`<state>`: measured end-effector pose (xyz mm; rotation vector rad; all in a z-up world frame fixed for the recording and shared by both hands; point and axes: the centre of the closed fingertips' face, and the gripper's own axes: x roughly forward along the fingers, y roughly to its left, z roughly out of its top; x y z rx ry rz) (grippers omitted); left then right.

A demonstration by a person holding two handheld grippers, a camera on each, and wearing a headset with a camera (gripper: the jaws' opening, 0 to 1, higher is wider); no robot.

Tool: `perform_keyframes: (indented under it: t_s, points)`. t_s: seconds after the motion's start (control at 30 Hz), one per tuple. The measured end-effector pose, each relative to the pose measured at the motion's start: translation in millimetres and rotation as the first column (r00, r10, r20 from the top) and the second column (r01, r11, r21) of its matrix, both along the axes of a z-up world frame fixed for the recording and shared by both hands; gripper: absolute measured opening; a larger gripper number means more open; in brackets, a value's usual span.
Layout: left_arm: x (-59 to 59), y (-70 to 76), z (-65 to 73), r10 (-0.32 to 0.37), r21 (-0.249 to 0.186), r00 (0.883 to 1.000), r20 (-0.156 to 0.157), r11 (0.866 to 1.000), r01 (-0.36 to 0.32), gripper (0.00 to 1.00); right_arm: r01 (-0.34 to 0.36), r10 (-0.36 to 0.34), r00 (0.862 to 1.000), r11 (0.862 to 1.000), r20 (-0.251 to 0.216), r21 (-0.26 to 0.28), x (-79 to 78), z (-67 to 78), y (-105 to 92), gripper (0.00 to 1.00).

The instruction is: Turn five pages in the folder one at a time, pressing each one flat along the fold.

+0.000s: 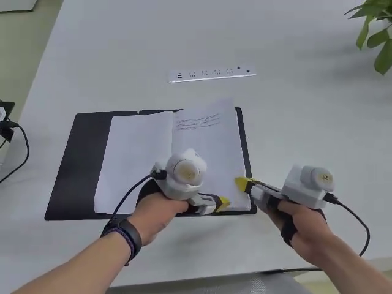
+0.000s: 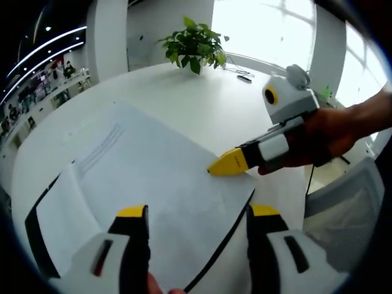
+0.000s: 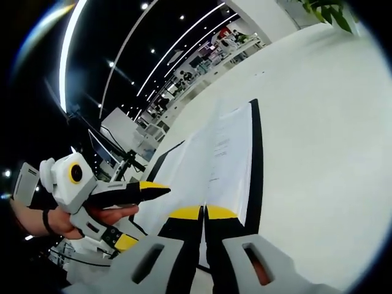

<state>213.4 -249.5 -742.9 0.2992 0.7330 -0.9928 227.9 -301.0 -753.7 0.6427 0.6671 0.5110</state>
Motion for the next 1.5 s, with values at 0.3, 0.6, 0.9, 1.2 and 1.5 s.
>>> perform_keyframes:
  t_s: [0.3,0.6,0.9,1.2,1.5]
  points:
    - [0.8,16.2,5.3,0.031,-0.002,0.999,0.012,1.000,-0.031,0.66,0.013,-0.013,1.000,1.000,0.003,0.019,-1.4,8.5,1.4,0.00]
    - [5.2,40.4,15.3,0.070,-0.014,0.997,0.037,0.998,-0.069,0.66,0.024,-0.025,1.000,0.999,0.012,0.021,-1.0,16.8,2.9,0.00]
    - [14.4,75.4,26.6,0.131,-0.022,0.989,0.063,0.991,-0.130,0.68,0.019,-0.020,0.999,1.000,0.038,0.014,2.0,31.1,8.0,0.00]
    - [16.9,112.5,33.8,0.171,-0.010,0.981,0.089,0.985,-0.171,0.68,0.020,-0.022,0.997,1.000,0.070,0.022,8.7,49.3,17.3,0.00]
    - [16.7,142.0,39.7,0.199,-0.002,0.974,0.111,0.980,-0.200,0.69,-0.001,-0.002,0.993,1.000,0.119,0.029,15.2,71.6,32.7,0.00]
